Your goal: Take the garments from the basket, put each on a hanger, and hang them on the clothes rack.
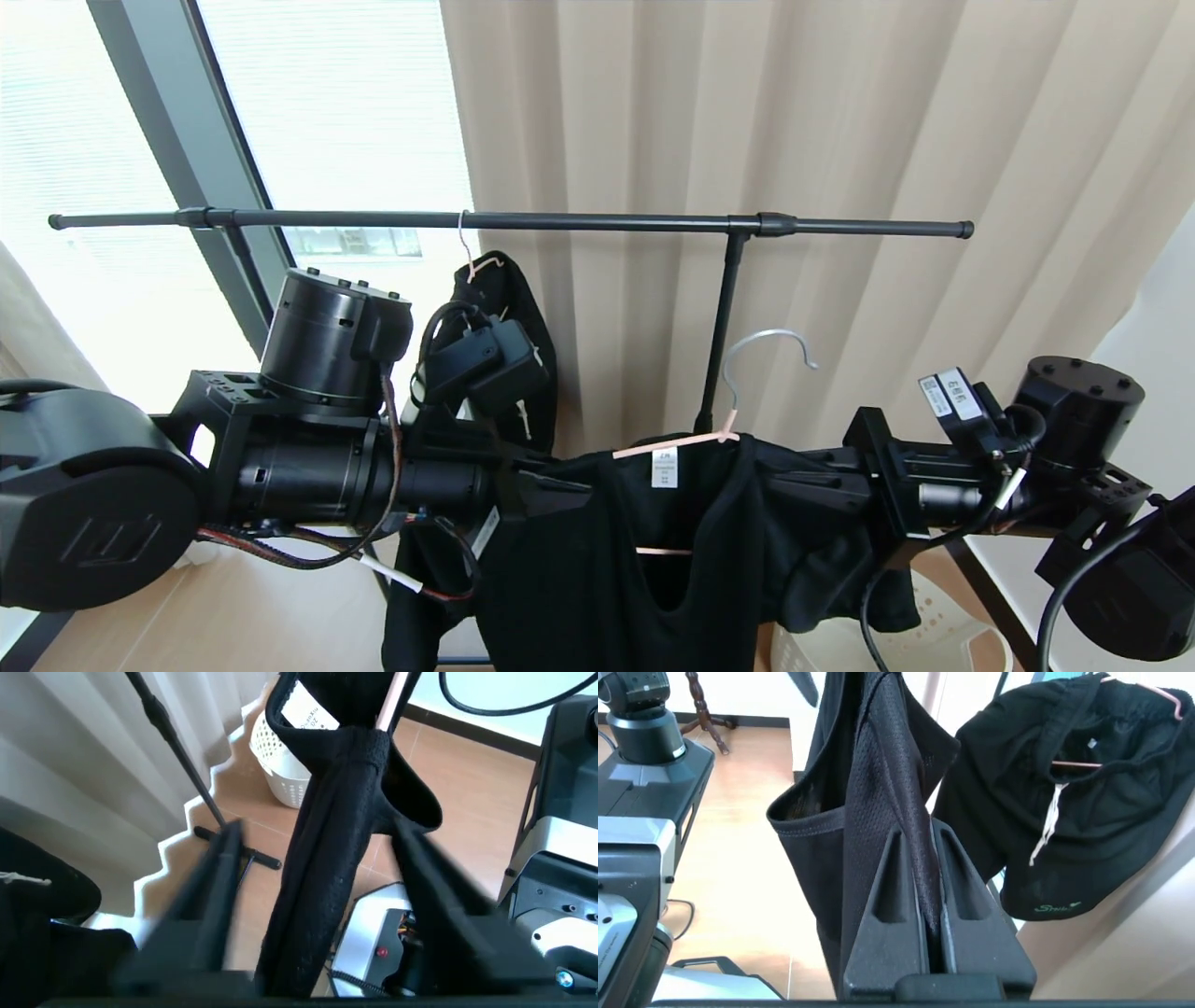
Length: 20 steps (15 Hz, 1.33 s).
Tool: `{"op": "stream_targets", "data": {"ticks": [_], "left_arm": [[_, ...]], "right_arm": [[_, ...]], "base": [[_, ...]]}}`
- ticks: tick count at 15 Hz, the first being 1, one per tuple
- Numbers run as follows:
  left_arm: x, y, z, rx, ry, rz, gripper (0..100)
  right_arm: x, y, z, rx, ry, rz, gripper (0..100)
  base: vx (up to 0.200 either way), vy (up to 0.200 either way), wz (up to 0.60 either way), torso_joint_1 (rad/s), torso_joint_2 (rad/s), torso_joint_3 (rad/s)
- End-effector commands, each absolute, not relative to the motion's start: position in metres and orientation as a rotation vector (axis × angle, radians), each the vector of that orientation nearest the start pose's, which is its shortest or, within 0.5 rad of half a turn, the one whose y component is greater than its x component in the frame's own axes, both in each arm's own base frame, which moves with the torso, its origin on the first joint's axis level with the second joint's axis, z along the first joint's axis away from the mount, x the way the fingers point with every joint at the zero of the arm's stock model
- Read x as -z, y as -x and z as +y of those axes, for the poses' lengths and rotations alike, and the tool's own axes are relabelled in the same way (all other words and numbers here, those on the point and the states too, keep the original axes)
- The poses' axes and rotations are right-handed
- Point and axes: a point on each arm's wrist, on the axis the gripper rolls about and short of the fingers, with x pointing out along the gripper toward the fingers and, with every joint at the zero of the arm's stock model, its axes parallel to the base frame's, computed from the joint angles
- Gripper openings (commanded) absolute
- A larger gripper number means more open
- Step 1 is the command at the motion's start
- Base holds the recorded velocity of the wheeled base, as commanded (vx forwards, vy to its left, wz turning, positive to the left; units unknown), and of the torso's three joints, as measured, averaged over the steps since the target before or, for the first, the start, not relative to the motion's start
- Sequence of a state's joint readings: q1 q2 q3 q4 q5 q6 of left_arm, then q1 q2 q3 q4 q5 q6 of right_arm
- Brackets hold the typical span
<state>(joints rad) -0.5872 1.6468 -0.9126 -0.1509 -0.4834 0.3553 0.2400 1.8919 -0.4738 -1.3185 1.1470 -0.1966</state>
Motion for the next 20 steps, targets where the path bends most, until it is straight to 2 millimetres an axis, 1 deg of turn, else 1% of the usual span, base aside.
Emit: {"op": "stream_targets", "data": {"ticks": [1,6,7,10,12,16,20], "left_arm": [[-0.183,-0.233,-0.167,1.134,-0.342,0.419,0],[-0.185,-0.233,-0.167,1.128,-0.338,0.397,0],[-0.186,-0.233,-0.165,1.122,-0.334,0.390,0],[-0.190,-0.230,-0.161,1.111,-0.331,0.379,0],[-0.193,-0.229,-0.156,1.098,-0.328,0.350,0],[-0.201,-0.218,-0.136,1.045,-0.318,0.260,0],[-0.207,-0.202,-0.118,1.011,-0.315,0.227,0]], "right_arm": [[-0.117,-0.270,0.087,-1.392,0.119,-0.045,0],[-0.116,-0.270,0.087,-1.390,0.117,-0.043,0],[-0.116,-0.269,0.086,-1.389,0.118,-0.042,100],[-0.117,-0.270,0.085,-1.384,0.119,-0.047,100],[-0.119,-0.272,0.081,-1.366,0.125,-0.056,100],[-0.123,-0.277,0.072,-1.329,0.143,-0.089,100],[-0.124,-0.284,0.064,-1.299,0.150,-0.098,100]], "base": [[0.000,0.000,0.00,0.000,0.00,0.000],[0.000,0.000,0.00,0.000,0.00,0.000],[0.000,0.000,0.00,0.000,0.00,0.000],[0.000,0.000,0.00,0.000,0.00,0.000],[0.000,0.000,0.00,0.000,0.00,0.000],[0.000,0.000,0.00,0.000,0.00,0.000],[0.000,0.000,0.00,0.000,0.00,0.000]]}}
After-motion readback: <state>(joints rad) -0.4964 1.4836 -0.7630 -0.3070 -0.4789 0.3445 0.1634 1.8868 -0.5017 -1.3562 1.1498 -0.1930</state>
